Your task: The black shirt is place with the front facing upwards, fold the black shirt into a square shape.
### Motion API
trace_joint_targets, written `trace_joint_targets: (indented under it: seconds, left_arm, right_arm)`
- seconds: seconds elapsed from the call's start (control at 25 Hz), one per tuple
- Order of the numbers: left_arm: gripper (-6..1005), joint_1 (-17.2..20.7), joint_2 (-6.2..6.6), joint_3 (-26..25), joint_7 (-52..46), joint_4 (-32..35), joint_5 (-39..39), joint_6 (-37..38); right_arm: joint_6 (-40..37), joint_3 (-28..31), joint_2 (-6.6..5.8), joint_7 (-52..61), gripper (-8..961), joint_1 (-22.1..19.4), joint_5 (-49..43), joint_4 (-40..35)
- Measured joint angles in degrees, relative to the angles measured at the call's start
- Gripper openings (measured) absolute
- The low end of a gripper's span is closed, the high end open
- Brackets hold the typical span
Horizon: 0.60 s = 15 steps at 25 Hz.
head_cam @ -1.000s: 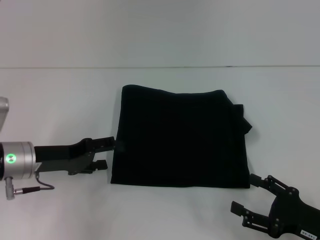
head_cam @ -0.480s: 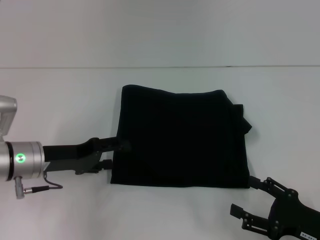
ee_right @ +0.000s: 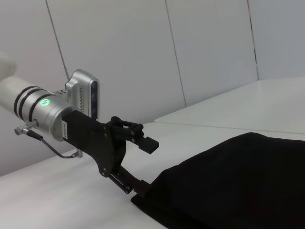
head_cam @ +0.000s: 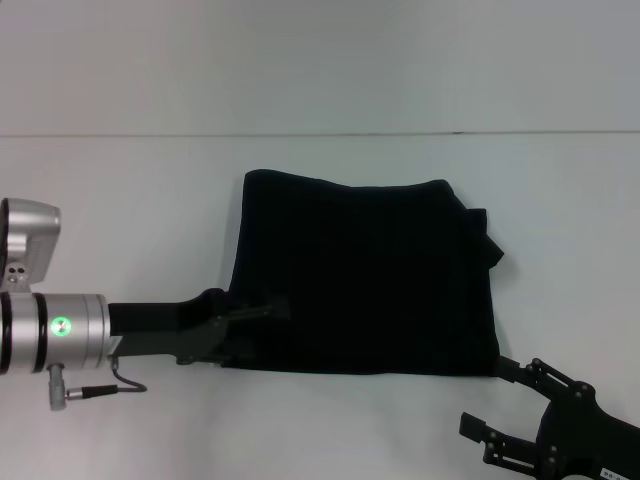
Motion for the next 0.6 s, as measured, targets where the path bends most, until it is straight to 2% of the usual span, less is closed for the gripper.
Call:
trace_joint_targets:
  seconds: [0.28,0.6]
  left_arm:
    - [950,0.0,-0.51,-0.3,0.0,0.1,-0.4,1.9]
    - [950,0.4,0.96,-1.6,-0.5,1.1,-0.2,-2.6]
  right_arm:
    - [0.0,0.1,0.0,0.1,945,0.0,0.0,0.0]
    - [0.0,0.3,0.0,0.1,945,0.0,0.0,0.0]
